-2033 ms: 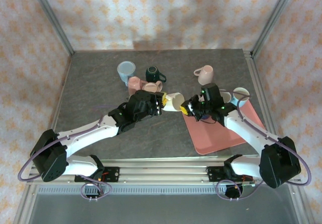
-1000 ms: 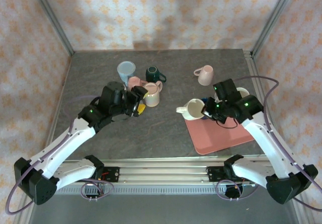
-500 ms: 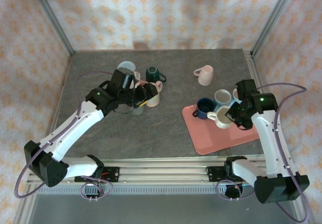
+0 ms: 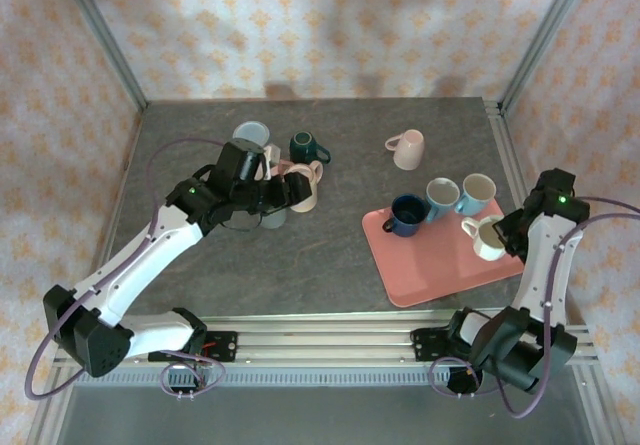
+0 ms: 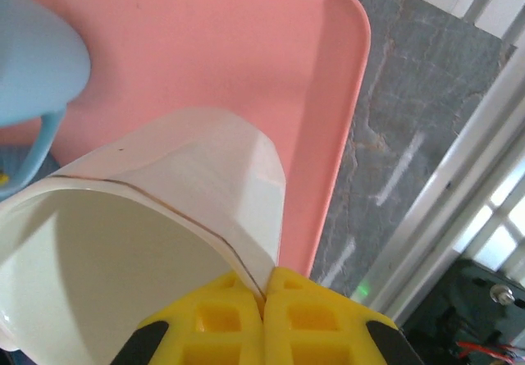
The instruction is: Turn the mug right side up
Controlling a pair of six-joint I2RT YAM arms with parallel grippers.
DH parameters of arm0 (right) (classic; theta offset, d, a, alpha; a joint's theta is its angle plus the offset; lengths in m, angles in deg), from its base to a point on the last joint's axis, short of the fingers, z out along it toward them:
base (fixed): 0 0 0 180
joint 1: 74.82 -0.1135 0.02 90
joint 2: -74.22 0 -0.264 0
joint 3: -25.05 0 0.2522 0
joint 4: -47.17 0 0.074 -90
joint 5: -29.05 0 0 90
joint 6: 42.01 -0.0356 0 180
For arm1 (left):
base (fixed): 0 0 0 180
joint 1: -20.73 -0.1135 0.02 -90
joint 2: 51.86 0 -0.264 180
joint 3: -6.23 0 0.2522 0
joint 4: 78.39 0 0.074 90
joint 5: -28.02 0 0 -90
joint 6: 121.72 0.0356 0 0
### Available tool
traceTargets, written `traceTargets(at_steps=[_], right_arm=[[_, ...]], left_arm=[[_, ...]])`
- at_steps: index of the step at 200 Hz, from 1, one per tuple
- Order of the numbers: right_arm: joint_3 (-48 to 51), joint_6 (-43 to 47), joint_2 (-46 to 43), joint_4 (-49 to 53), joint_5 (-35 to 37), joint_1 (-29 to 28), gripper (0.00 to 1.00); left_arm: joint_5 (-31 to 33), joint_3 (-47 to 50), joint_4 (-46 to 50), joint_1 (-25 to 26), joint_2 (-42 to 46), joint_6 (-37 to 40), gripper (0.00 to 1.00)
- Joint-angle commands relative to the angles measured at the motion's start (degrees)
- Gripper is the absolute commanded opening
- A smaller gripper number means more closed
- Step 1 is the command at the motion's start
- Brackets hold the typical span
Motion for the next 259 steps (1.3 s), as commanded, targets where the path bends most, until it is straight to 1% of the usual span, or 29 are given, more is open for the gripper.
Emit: traceTargets(at_steps=[1,16,38,50,81,135,195,211,259], right_arm=[[0.3,0.6,1.4,-7.7,-1.1,0.8,0.00],[0.5,0.0,2.6,-9.5,-1.8,1.3,0.00],[0.4,0.1,6.7,-11.5,-3.8,2.0,0.00],[0.0,0.0,7.9,-11.7,-3.7,2.4,0.00],[-0.4,0.8,9.7,-12.9,-4.6,3.3,0.00],[-1.1,5.9,12.4,-14.6,-6.3,3.6,0.00],[-2.2,8.5,15.0,-14.4,-5.5,4.0,0.01],[-2.6,8.6,15.3,-14.3,-5.2,4.1,0.05],[-3.7,7.6,13.3,-13.2,-5.0,4.1,0.30]], left_arm=[[1.3,0.5,-2.1,0.2,1.6,5.6,0.68],[1.8,0.8,-2.3,0.2,1.8,6.3,0.68],[2.2,1.1,-3.0,0.2,1.8,6.2,0.68],[2.2,1.2,-3.1,0.2,1.7,6.0,0.68],[2.4,1.3,-3.6,0.2,1.4,6.0,0.68],[2.9,1.8,-3.9,0.2,1.1,5.3,0.67],[2.9,2.1,-4.3,0.3,0.8,4.8,0.67],[3.1,1.9,-4.2,0.3,0.9,4.8,0.67],[3.3,2.3,-4.3,0.5,0.8,5.0,0.67]])
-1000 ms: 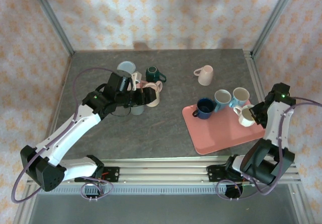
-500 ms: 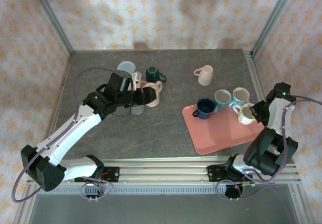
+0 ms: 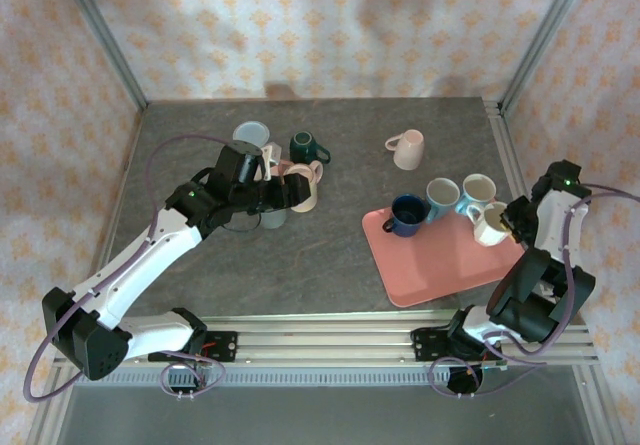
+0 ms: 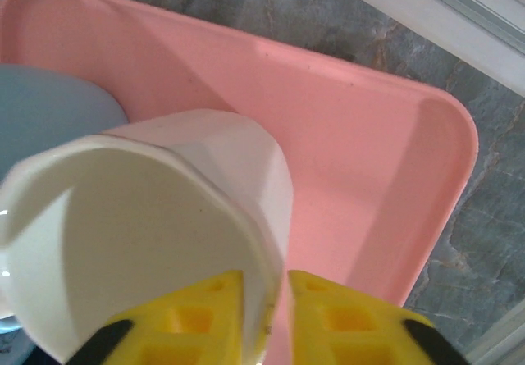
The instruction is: Turn the mug right side up
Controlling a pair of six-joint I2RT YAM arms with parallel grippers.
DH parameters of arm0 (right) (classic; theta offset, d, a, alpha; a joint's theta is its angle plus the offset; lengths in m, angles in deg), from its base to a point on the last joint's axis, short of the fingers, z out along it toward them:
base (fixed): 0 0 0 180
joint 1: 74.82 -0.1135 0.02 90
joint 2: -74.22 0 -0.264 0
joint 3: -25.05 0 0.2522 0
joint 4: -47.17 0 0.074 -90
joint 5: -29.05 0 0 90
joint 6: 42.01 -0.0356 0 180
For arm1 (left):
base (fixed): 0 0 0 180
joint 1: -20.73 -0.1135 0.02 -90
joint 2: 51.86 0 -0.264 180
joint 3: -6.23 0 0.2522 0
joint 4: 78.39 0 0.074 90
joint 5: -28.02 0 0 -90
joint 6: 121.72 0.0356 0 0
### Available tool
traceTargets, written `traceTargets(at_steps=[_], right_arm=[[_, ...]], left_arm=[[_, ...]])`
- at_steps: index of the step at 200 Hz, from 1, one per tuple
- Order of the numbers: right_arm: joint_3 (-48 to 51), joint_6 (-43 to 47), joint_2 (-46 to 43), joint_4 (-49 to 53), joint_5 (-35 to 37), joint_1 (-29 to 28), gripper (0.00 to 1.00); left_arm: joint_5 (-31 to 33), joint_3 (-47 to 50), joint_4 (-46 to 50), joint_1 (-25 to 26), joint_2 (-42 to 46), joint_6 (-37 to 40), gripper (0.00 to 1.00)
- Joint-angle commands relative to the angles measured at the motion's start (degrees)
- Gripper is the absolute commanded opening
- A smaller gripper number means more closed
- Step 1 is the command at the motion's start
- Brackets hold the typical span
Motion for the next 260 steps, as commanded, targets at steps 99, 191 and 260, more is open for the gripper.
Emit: traceTargets(at_steps=[99,191,260], right_arm=[[-4.5,-3.4,-15.4,-2.4,-1.5,-8.6,0.44],[-29.4,-25.9,13.9,-3.1,10.0,-46.2,0.46],[-53.0,-21.4,38.4,5.1,17.2,-45.1,0.60]], left_arm=[[4.1,-0.1,-2.5,0.9,0.1,7.8,0.69],[8.5,-6.4,-2.7,4.8,-6.2,22.6,0.69],[9.0,-3.4,-2.6,4.5,-3.9,23.0,0.70]])
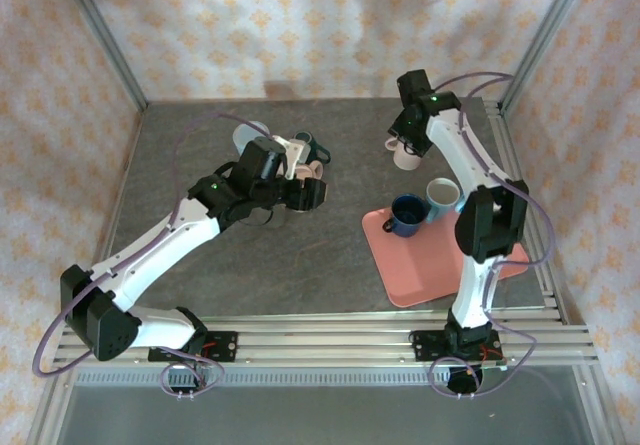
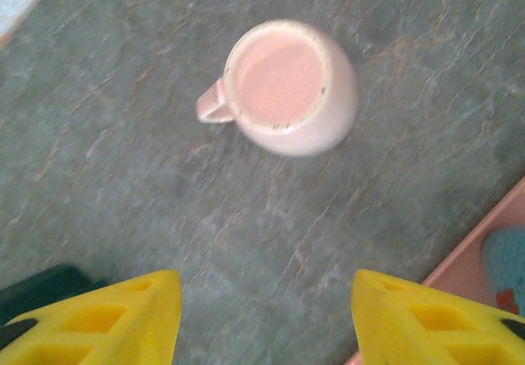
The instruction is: Turn the mug right side up
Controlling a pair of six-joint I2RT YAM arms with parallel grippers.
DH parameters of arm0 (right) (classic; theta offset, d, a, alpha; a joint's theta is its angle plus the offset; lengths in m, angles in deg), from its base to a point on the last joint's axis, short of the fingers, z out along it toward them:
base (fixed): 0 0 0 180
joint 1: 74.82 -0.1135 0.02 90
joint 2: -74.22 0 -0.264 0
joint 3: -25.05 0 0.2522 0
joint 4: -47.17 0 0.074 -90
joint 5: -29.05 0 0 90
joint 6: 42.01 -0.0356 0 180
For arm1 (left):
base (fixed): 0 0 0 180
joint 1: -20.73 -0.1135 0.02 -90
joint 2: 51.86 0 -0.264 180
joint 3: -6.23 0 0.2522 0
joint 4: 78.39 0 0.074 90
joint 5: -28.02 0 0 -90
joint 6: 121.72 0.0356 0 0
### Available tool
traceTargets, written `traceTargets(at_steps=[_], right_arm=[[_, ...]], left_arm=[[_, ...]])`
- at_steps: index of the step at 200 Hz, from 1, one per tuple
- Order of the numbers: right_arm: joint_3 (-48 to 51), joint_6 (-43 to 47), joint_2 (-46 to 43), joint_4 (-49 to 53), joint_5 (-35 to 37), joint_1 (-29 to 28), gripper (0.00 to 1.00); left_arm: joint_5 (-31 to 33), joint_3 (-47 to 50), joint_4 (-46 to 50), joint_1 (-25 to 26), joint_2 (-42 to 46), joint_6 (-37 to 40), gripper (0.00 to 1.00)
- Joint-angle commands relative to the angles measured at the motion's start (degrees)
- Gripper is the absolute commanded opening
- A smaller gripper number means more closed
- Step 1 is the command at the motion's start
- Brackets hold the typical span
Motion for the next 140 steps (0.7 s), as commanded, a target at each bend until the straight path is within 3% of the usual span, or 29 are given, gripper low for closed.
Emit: traceTargets(at_steps=[1,45,50,65,107,140], right_arm=[[-5.9,3.4,4.9,4.1,1.9,2.1,0.61],[-13.4,13.5,12.3,4.9,-0.8,4.5,0.74],[-13.5,14.2,12.5,4.7,-1.3,4.7,0.84],[-14.3,16.2,13.7,4.7,-3.1,5.7,0.98],[-17.3,21.9,17.3,5.8,-5.9,6.1,0.96],[-19.2,24.5,20.0,6.2,-7.2,6.8,0.88]], left_arm=[[1.5,0.7,-0.3,-0.4,2.5,1.8,0.70],[1.2,1.4,-0.7,-0.7,2.7,2.4,0.71],[1.2,1.4,-0.8,-0.7,2.6,2.3,0.71],[1.0,1.4,-0.9,-0.7,2.4,2.3,0.71],[0.7,1.2,-1.2,-0.7,1.2,2.3,0.71],[0.6,0.4,-0.6,-0.8,0.3,2.8,0.70]])
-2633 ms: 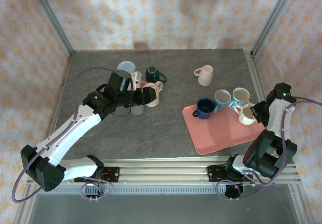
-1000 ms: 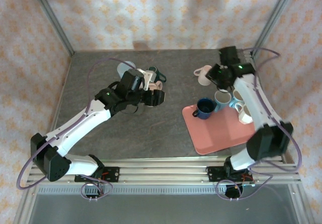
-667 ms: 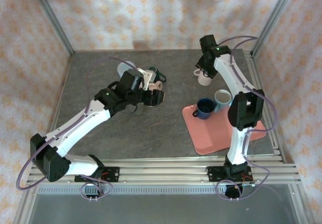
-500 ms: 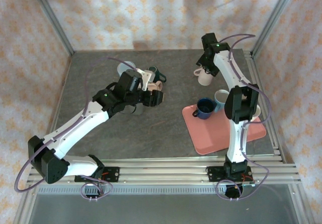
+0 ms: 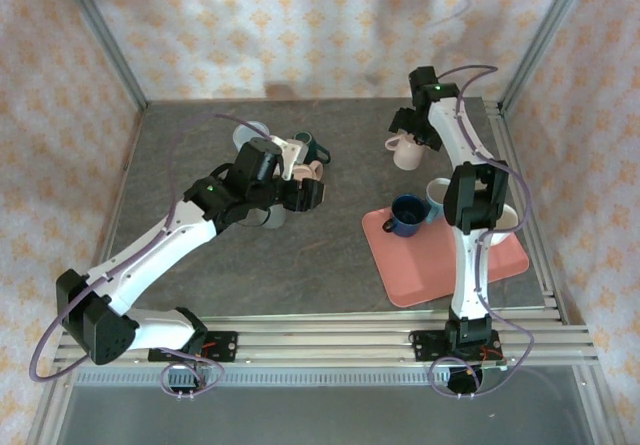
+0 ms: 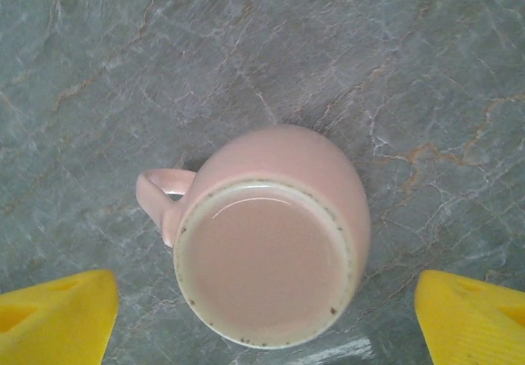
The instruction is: Turn the mug right side up
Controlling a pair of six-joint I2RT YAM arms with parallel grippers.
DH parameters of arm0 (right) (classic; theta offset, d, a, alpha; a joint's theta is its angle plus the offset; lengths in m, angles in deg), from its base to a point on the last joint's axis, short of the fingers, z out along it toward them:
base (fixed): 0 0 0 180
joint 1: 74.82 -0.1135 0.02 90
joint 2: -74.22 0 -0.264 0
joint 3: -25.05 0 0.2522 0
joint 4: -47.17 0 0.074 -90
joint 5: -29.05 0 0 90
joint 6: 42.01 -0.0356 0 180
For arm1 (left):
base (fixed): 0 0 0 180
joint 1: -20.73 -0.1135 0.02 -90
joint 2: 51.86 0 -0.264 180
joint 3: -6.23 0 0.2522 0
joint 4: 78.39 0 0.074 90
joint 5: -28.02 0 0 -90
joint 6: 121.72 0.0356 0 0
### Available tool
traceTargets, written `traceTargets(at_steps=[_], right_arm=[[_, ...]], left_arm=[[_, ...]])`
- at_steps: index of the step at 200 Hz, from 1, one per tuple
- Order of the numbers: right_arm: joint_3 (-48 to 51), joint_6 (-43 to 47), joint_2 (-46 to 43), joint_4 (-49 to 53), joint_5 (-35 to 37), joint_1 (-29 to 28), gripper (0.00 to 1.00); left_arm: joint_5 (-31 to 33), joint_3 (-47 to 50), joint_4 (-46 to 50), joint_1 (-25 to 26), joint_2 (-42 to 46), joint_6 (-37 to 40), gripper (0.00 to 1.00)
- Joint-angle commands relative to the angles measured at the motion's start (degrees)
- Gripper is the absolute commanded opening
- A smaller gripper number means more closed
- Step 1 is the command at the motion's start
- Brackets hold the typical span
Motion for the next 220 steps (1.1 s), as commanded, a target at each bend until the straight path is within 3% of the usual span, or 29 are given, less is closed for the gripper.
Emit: traceTargets(at_steps=[1,61,87,131,220], right_arm=[[-2.6,3.7,2.3,2.3,-1.2,0.6,0.88],[-3.0,13.6,3.3,1.6,-1.1,1.1,0.62],[-1.8,19.7,2.3,1.0,-1.8,1.1,0.60],[2.2,34.8,-0.4,1.2,-11.7,0.8,0.52],[0.8,61.8,0.3,11.3,-23.1,-3.5,0.53]], left_arm=[[0.7,-0.4,-0.3,-0.4,-0.8,1.5,0.70],[1.2,-0.6,1.4,-0.5,-0.6,2.4,0.70],[1.1,-0.4,1.4,-0.5,-0.6,2.3,0.69],[0.8,-0.4,1.8,-0.5,-0.5,2.6,0.69],[0.0,1.0,1.3,-0.6,-0.1,2.2,0.68]])
